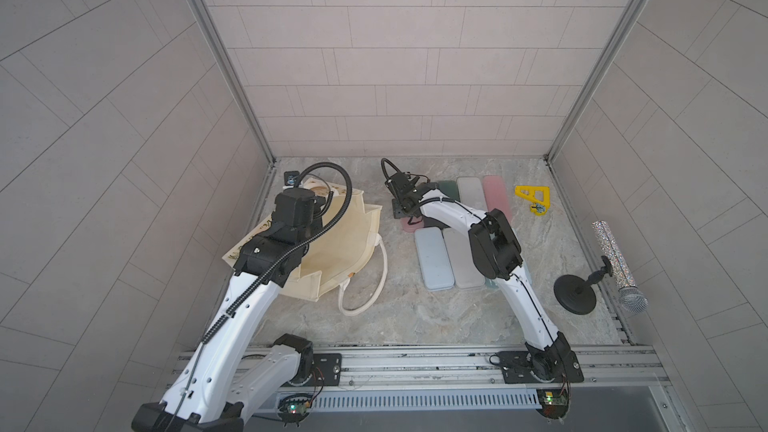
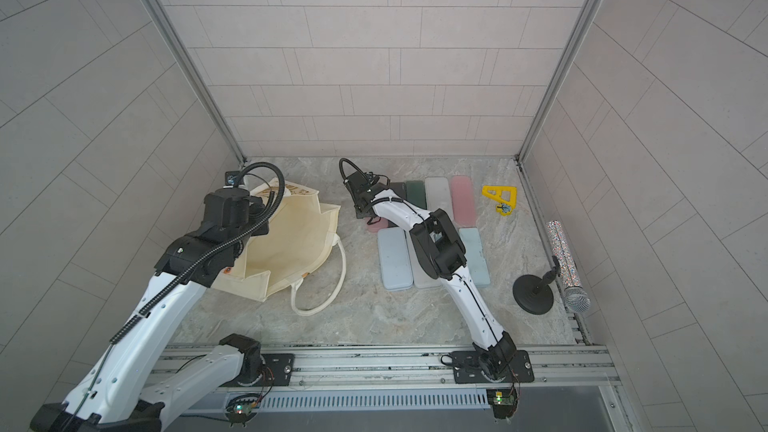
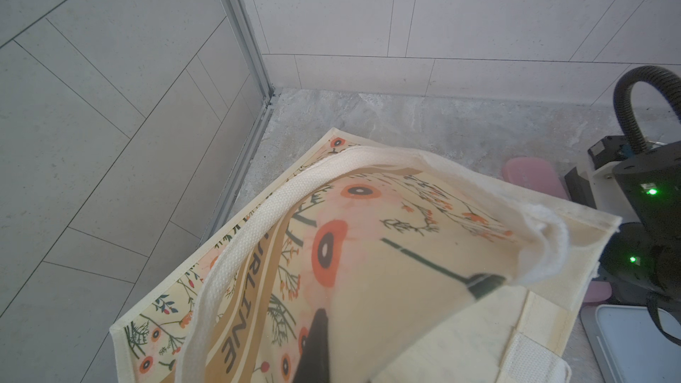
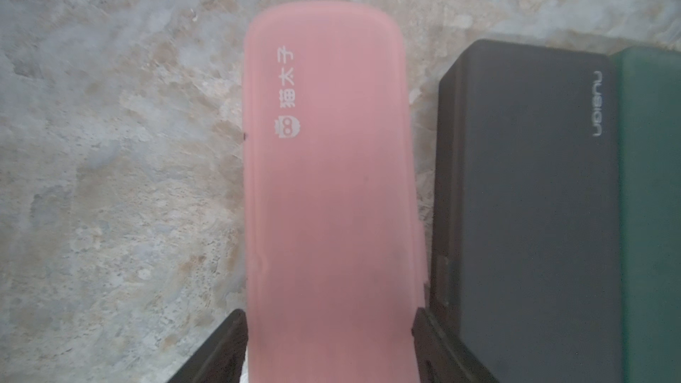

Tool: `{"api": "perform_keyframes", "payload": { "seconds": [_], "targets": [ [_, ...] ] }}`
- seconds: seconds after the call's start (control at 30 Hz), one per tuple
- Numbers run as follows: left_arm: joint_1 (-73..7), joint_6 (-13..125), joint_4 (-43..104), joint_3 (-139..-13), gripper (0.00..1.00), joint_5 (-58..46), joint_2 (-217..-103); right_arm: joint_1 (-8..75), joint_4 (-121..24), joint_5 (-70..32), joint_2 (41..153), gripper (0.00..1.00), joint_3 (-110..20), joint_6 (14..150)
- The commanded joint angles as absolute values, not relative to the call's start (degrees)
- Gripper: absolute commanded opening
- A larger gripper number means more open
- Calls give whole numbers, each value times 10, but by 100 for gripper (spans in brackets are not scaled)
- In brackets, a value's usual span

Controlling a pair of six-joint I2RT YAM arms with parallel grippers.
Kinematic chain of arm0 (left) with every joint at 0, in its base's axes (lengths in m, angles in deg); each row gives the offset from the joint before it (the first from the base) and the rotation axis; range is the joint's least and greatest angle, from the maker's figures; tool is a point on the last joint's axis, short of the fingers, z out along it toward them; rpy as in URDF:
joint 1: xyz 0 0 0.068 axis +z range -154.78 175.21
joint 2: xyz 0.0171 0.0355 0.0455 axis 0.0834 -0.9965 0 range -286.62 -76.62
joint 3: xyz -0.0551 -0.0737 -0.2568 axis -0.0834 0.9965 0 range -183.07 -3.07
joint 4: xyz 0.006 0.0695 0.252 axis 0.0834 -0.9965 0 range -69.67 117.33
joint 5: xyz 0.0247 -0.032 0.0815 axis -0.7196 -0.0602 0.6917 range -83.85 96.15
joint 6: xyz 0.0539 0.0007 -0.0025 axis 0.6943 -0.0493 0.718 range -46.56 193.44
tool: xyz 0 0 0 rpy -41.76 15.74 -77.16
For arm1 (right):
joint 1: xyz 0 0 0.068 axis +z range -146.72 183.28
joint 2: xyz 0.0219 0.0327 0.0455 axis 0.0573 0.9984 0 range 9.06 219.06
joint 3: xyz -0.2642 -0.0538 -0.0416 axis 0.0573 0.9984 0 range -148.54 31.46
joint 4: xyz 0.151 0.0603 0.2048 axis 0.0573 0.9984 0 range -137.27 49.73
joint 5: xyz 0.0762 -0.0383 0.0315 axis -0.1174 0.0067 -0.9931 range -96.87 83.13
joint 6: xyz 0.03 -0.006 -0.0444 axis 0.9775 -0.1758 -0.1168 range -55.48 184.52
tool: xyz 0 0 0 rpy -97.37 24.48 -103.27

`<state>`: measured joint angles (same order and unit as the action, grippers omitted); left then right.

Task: Take out the pencil case from the canvas bag
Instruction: Adjust the pencil case at the center of the board.

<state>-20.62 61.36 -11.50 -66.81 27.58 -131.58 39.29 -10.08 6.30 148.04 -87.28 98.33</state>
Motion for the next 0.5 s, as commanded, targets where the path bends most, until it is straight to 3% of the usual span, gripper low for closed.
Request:
{"api": "perform_keyframes", "payload": {
  "seconds": [0.0, 0.47],
  "targets": [
    [-203, 606, -86, -677, 0, 278, -1308, 392, -73, 70, 1477, 72, -859, 1017],
    [-203, 606, -84, -673, 0, 274, -1304, 394, -64, 108, 1467, 72, -846, 1036]
  ]
}}
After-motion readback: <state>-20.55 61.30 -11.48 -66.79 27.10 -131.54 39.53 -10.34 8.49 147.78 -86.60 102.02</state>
